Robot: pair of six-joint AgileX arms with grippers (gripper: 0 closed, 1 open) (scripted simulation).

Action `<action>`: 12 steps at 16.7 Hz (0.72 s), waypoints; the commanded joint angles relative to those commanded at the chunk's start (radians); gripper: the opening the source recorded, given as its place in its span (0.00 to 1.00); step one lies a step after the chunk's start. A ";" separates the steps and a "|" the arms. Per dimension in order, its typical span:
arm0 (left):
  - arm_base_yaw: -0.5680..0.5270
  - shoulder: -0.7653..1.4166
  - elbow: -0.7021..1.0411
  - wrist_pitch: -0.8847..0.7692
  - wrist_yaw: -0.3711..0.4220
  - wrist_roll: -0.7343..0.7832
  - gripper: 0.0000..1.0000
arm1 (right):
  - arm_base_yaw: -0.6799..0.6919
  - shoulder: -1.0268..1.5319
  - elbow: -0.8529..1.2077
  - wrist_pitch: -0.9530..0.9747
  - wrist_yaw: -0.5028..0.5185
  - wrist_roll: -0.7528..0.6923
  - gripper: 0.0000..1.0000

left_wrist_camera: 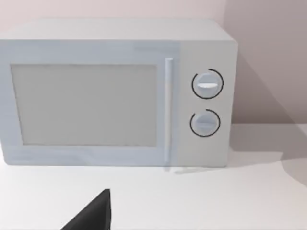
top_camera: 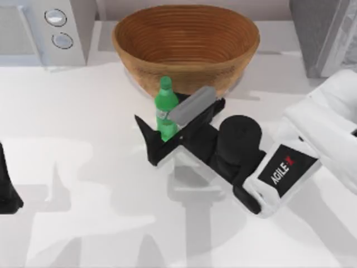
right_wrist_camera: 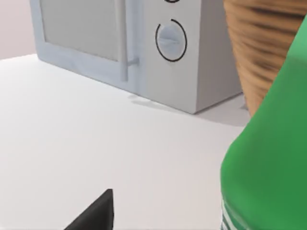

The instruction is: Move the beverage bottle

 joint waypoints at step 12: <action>0.000 0.000 0.000 0.000 0.000 0.000 1.00 | 0.000 0.000 0.000 0.000 0.000 0.000 0.25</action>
